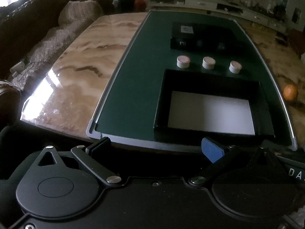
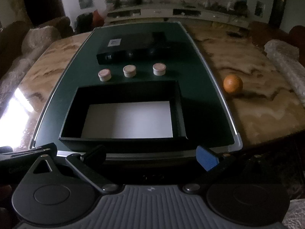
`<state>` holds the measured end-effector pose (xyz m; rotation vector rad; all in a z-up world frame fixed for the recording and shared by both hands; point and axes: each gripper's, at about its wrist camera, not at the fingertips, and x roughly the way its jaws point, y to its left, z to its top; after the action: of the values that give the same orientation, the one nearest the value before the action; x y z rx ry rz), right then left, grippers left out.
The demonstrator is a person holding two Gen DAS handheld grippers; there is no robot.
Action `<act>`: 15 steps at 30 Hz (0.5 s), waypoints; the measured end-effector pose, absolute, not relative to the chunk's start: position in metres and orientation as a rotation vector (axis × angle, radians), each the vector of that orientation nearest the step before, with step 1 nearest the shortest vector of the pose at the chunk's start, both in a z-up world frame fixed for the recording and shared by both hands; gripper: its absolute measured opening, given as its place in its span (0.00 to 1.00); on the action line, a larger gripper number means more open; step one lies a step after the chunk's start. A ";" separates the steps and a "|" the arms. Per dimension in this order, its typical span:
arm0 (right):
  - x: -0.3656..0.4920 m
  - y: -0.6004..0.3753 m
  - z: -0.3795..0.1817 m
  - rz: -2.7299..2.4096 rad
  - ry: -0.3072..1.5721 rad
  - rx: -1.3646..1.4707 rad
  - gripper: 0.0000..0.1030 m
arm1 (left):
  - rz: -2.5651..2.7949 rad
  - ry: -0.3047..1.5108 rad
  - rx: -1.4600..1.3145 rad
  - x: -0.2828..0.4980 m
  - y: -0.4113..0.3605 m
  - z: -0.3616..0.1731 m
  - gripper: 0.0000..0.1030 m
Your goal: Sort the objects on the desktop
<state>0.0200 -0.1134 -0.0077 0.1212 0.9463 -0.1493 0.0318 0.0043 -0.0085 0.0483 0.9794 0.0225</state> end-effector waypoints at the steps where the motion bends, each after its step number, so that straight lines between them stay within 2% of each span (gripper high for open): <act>1: 0.023 -0.113 -0.007 -0.146 0.950 0.117 1.00 | 0.024 0.982 0.045 0.034 0.005 -0.008 1.00; 10: 0.045 -0.110 -0.005 -0.086 0.939 0.119 1.00 | 0.037 1.002 0.018 0.063 0.008 -0.004 1.00; 15: 0.056 -0.111 0.003 -0.056 0.847 0.105 1.00 | 0.029 1.000 0.017 0.082 0.006 -0.001 1.00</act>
<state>0.0555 -0.1107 0.0033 0.1055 0.8470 -0.0564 0.0820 0.0062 -0.0007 0.0168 0.9998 0.0285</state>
